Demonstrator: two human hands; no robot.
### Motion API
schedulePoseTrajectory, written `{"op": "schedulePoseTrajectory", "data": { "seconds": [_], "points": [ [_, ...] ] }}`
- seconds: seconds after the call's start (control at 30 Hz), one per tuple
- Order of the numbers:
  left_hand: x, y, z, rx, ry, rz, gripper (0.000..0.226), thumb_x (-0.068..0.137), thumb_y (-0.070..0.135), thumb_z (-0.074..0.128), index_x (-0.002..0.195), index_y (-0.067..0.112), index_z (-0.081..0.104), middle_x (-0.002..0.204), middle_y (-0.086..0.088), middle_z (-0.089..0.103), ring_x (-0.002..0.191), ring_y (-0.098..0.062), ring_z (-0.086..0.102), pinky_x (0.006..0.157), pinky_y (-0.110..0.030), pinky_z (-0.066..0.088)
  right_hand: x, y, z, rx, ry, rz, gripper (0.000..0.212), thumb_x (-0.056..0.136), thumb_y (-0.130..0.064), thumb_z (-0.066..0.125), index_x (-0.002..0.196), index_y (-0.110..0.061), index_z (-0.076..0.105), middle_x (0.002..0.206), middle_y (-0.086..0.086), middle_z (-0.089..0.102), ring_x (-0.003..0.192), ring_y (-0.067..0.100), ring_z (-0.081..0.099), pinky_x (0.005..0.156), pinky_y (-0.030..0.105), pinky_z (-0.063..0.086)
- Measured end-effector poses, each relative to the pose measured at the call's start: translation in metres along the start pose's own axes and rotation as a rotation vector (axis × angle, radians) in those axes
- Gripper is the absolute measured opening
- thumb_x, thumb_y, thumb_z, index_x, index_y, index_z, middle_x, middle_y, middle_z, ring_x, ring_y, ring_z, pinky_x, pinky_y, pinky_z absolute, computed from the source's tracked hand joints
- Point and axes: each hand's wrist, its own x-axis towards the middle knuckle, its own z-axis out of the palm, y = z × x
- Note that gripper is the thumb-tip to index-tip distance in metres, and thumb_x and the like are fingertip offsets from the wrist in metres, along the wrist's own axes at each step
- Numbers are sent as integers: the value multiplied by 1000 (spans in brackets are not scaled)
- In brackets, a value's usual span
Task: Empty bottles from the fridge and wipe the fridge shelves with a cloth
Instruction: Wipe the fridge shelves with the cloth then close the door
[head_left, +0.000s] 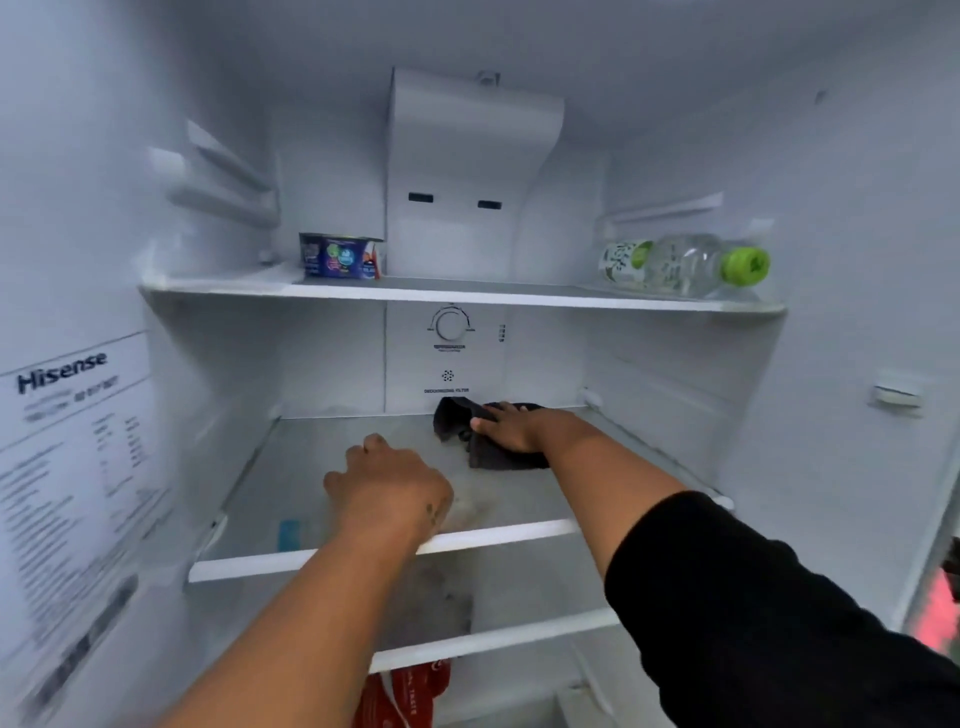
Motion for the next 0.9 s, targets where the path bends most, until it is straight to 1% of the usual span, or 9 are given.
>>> {"op": "schedulePoseTrajectory", "data": {
  "seconds": [0.07, 0.17, 0.23, 0.3, 0.43, 0.53, 0.63, 0.73, 0.9],
  "points": [
    [0, 0, 2, 6, 31, 10, 45, 86, 33, 38, 124, 16, 55, 124, -9, 41, 118, -28, 39, 89, -42, 34, 9, 10, -3, 13, 21, 59, 63, 98, -56, 19, 155, -28, 13, 163, 0, 9, 148, 28, 15, 119, 46, 12],
    [1, 1, 3, -4, 33, 1, 45, 89, 34, 33, 124, 17, 54, 125, -8, 41, 120, -27, 39, 93, -43, 34, 19, 20, -9, 32, 35, 232, 57, 97, -41, 28, 150, -18, 32, 154, 8, 34, 138, 30, 36, 113, 44, 28],
    [1, 0, 2, -12, 57, 1, 44, 90, 35, 32, 123, 18, 55, 123, -7, 42, 119, -27, 40, 94, -43, 35, 21, 30, -14, 7, 2, 343, 53, 98, -34, 34, 147, -12, 37, 150, 11, 40, 134, 31, 41, 112, 43, 32],
    [2, 0, 3, -7, 73, -1, 45, 90, 36, 31, 123, 18, 56, 121, -7, 43, 118, -27, 41, 93, -43, 36, 18, 40, -19, -30, -3, 409, 51, 98, -32, 36, 145, -11, 39, 146, 9, 45, 130, 28, 45, 109, 41, 34],
    [2, 4, 0, 9, 43, -19, 47, 90, 36, 31, 128, 18, 53, 128, -8, 42, 123, -27, 38, 96, -44, 34, 11, 50, -22, -139, 0, 414, 54, 95, -33, 47, 145, -14, 38, 141, 6, 48, 125, 25, 49, 103, 36, 39],
    [1, 4, 0, -3, 56, -29, 47, 88, 35, 32, 127, 18, 53, 128, -8, 41, 123, -27, 38, 95, -43, 33, 7, 54, -19, -101, 48, 433, 59, 92, -32, 56, 144, -10, 39, 140, 9, 47, 125, 27, 49, 103, 37, 41],
    [0, 4, 0, 6, 40, -34, 48, 87, 34, 33, 128, 16, 52, 130, -8, 40, 122, -28, 37, 94, -43, 33, -6, 59, -13, -82, 133, 422, 52, 93, -28, 55, 139, -7, 44, 139, 12, 49, 123, 29, 51, 101, 39, 43],
    [-1, 5, -1, 2, 20, -37, 50, 85, 32, 34, 129, 14, 51, 132, -9, 39, 122, -29, 37, 95, -45, 32, -23, 66, -7, -71, 223, 423, 41, 95, -19, 48, 134, -5, 50, 136, 13, 53, 119, 28, 55, 96, 34, 45],
    [-7, 4, -6, -20, -2, -23, 51, 84, 31, 37, 129, 11, 50, 130, -11, 42, 122, -30, 39, 95, -43, 33, -65, 66, -4, -21, 253, 464, 37, 95, -16, 45, 129, -5, 53, 132, 14, 56, 116, 28, 57, 95, 34, 45]
  ]
}}
